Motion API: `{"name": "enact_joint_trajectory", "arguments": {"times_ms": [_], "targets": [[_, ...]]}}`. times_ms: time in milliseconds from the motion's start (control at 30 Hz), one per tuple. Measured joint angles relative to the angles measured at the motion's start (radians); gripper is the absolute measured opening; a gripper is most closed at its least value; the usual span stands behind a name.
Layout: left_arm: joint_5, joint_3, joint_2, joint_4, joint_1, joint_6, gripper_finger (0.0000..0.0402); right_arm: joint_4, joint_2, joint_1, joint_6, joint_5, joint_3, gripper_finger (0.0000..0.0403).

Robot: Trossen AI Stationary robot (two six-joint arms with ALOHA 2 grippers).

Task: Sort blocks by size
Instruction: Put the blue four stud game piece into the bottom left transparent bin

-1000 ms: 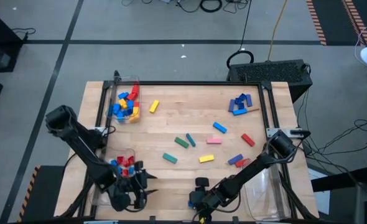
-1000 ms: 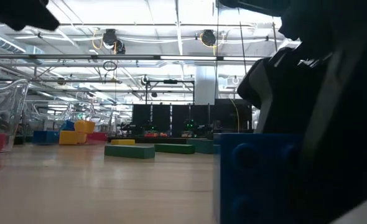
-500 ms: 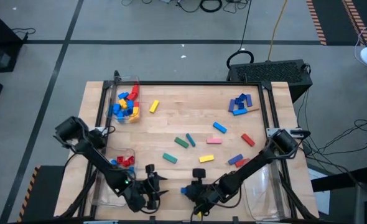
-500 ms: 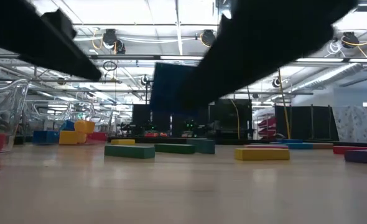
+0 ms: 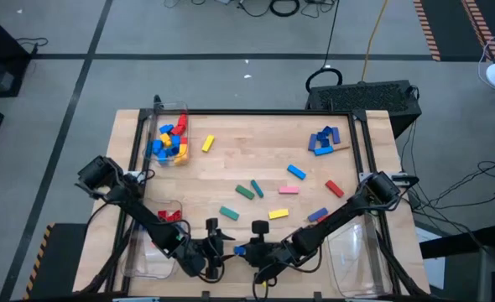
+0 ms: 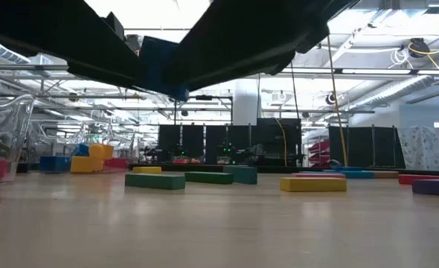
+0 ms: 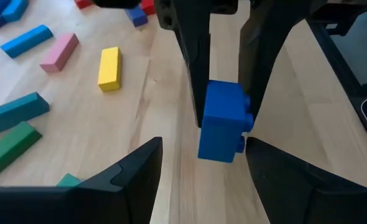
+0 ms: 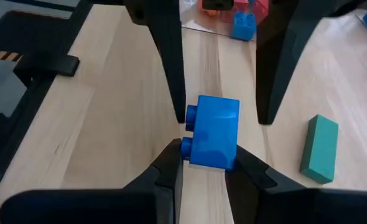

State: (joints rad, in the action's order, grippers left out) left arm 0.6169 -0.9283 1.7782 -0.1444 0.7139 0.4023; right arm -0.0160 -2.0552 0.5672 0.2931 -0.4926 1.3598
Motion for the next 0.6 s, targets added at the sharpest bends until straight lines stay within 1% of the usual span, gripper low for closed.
{"name": "enact_joint_trajectory", "arguments": {"times_ms": [267, 433, 500, 600], "targets": [[-0.015, 0.0, 0.0, -0.007, -0.024, 0.0, 0.0233, 0.011, 0.0, -0.015, -0.028, 0.0, 0.0, 0.0072], [-0.06, 0.0, 0.0, -0.01, -0.038, -0.02, 0.0232, 0.026, 0.0, -0.017, -0.052, 0.004, -0.001, 0.0072], [-0.063, 0.0, 0.0, -0.014, -0.039, -0.025, 0.0225, 0.03, 0.0, -0.017, -0.053, 0.005, -0.001, 0.0072], [-0.063, 0.0, 0.0, -0.021, -0.039, -0.033, 0.0201, 0.032, 0.0, -0.017, -0.053, 0.003, -0.001, 0.0075]]}}
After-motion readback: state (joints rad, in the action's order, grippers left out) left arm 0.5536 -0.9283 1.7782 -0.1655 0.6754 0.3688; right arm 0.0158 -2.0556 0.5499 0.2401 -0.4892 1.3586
